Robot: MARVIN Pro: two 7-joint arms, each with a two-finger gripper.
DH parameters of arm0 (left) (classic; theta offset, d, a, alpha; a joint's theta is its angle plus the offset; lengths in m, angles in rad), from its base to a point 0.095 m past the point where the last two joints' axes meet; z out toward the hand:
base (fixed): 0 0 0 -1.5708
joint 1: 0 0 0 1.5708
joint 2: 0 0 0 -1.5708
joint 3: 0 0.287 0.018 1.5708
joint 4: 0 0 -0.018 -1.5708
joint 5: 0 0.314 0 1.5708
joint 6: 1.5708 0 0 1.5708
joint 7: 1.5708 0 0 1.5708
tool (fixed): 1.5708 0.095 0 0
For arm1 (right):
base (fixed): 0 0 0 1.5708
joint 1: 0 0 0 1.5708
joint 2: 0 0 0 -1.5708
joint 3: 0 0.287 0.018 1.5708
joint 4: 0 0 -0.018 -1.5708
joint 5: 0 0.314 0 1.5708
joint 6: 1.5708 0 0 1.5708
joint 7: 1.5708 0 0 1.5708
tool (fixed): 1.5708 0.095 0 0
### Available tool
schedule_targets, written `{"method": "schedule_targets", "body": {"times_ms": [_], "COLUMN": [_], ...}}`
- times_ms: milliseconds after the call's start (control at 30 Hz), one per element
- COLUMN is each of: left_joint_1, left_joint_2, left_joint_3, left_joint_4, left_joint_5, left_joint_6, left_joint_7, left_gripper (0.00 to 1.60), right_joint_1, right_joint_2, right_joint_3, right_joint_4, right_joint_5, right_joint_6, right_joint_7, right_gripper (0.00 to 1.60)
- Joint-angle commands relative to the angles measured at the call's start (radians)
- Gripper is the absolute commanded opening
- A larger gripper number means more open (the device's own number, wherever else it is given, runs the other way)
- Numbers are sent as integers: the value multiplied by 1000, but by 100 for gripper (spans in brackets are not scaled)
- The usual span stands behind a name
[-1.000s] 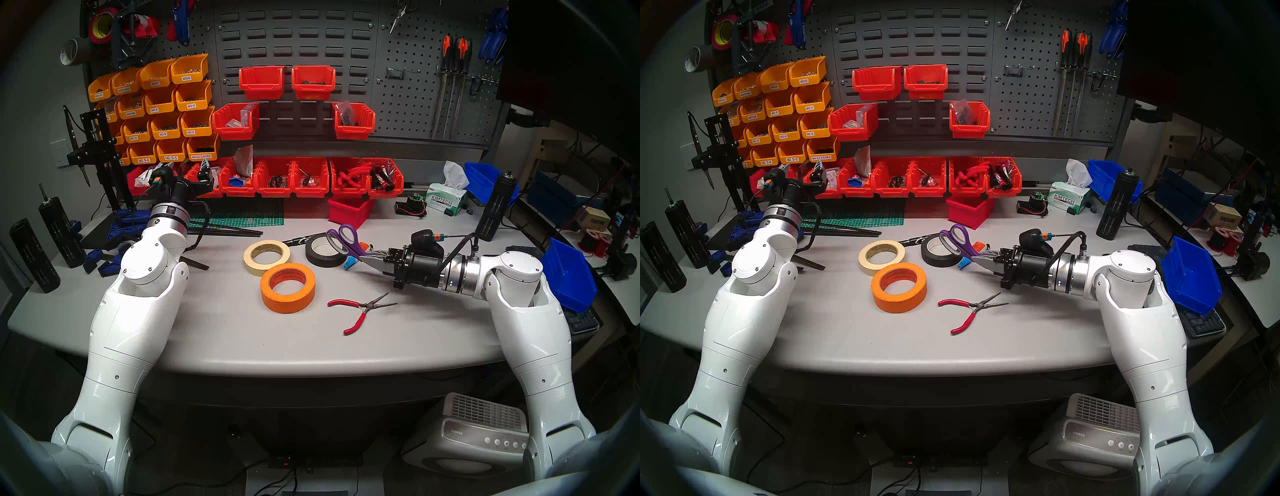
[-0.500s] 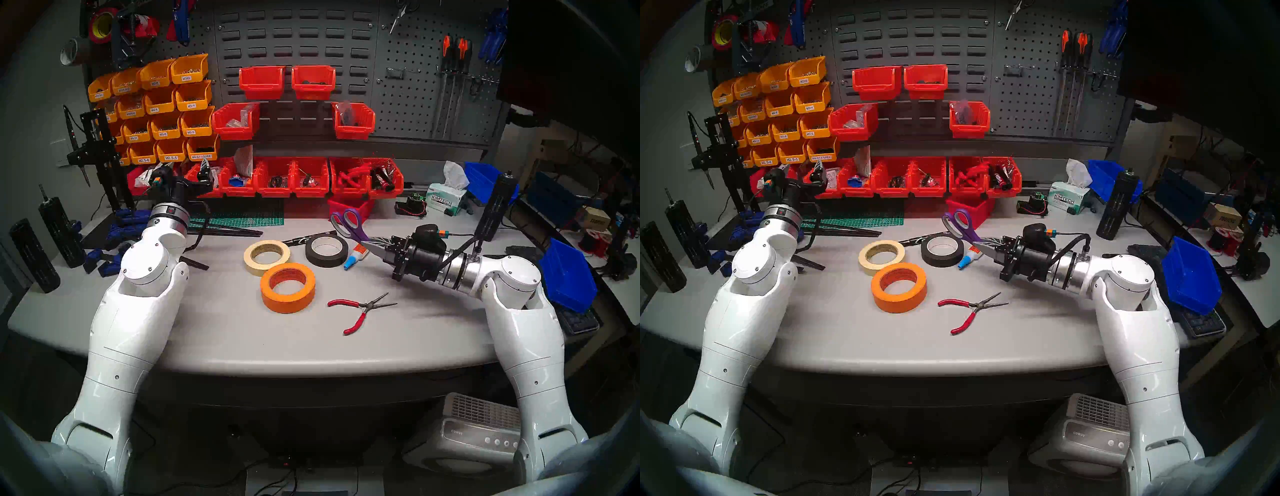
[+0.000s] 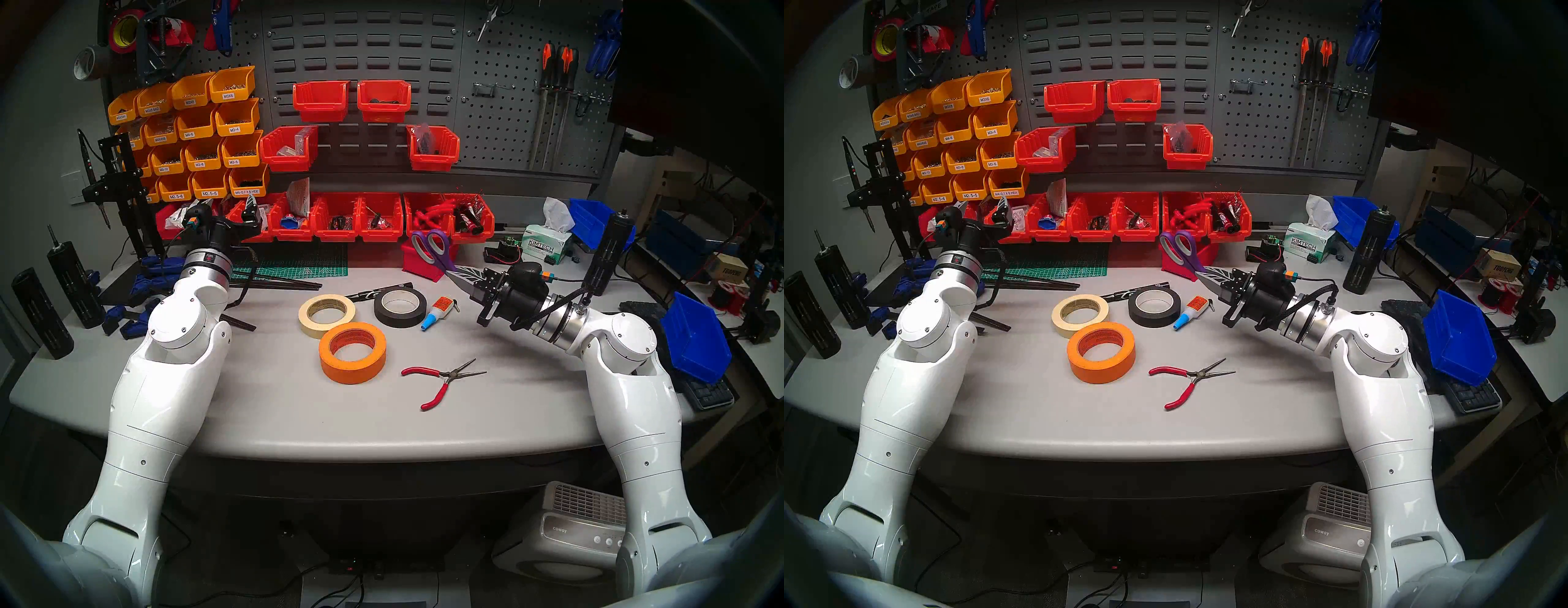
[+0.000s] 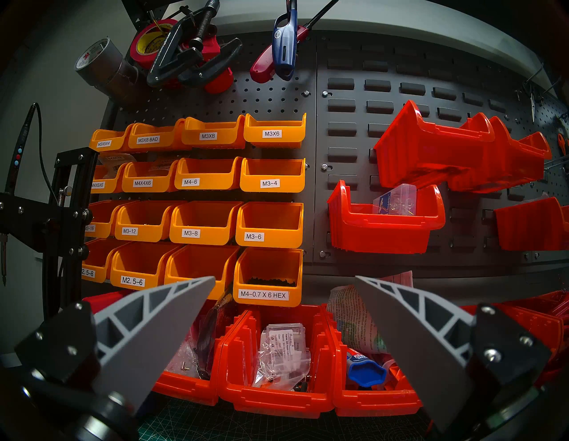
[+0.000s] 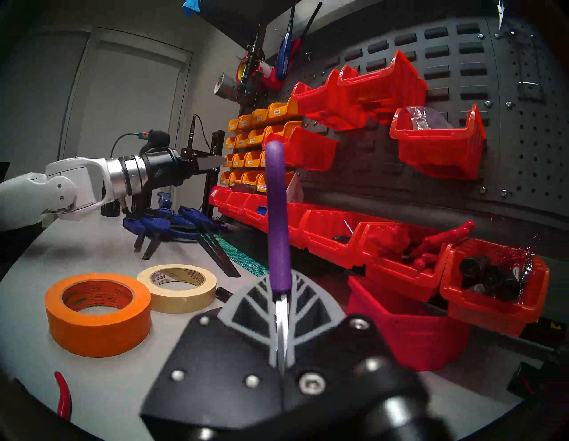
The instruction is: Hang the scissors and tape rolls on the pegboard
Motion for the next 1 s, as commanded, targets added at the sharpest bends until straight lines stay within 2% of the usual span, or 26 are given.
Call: {"method": "schedule_targets", "body": {"times_ms": [0, 400, 967], "left_joint_1": [-31, -32, -31], "left_joint_2": [2, 2, 2], "left_joint_3": [-8, -8, -8], "left_joint_4": [-28, -28, -27], "left_joint_5": [0, 0, 0], "left_joint_6": [-11, -11, -11], "left_joint_7": [-1, -1, -1], "left_gripper": [160, 160, 160], "right_joint_1": [55, 77, 162], "right_joint_2": [-37, -93, -130], "right_joint_3": [21, 40, 48], "right_joint_4": [-12, 29, 120], "right_joint_5": [14, 26, 31], "right_joint_6": [-85, -219, -345], "right_joint_7": [-24, -63, -76], "right_gripper": [0, 0, 0]}}
